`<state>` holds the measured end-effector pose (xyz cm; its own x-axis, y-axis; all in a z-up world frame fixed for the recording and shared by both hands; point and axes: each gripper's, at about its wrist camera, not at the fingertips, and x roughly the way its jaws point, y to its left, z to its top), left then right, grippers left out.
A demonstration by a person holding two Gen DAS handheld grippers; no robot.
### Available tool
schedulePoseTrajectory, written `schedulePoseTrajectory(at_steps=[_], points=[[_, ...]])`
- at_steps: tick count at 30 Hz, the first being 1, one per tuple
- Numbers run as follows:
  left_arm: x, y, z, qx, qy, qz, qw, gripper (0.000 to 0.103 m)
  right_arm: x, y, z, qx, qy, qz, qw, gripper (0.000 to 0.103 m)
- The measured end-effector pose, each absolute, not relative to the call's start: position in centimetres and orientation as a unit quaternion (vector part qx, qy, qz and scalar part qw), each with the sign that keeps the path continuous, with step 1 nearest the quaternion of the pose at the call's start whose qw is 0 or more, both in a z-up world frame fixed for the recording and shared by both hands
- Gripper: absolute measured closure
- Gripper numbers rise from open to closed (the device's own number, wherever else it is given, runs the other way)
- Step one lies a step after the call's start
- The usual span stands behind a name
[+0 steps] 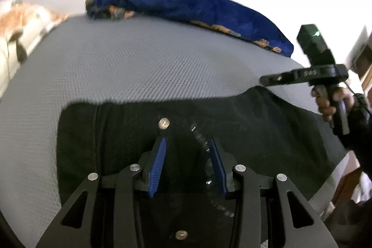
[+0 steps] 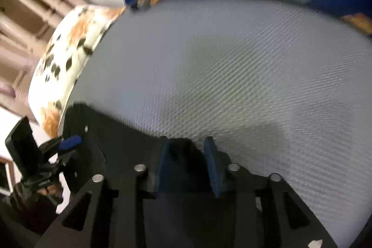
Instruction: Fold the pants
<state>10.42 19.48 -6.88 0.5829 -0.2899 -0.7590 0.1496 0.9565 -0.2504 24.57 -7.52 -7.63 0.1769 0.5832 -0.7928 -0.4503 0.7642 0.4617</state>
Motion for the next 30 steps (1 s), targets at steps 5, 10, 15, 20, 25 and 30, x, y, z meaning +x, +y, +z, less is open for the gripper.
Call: schedulePoseTrajectory(at_steps=[5,10,15,20,25,30], points=[[11.5,15.4,-4.4,-0.058,0.405,-0.18,0.895,0.056,21.8,-12.9,-4.6,0.033,0.512,0.246,0.822,0.071],[14.5,9.1,-4.1,-0.031,0.396,-0.25,0.883,0.056,18.9,-17.1,-5.1,0.016,0.514,0.175,0.84,0.071],[17.9,3.6,-5.6,-0.021,0.418,-0.285,0.863,0.056,17.6,-18.2,-7.9,0.021,0.532,0.164,0.83,0.071],[20.6,2.6,-8.8,-0.016,0.463,-0.243,0.853,0.064,17.5,-18.4,-10.3,0.005,0.526,0.146,0.838,0.077],[21.0,4.0,-9.9,-0.036,0.467,-0.228,0.854,0.074,17.9,-23.9,-10.7,0.039,0.513,0.112,0.85,0.079],[21.3,3.8,-10.2,-0.03,0.465,-0.221,0.857,0.074,17.3,-32.0,-10.9,0.06,0.51,0.023,0.858,0.061]])
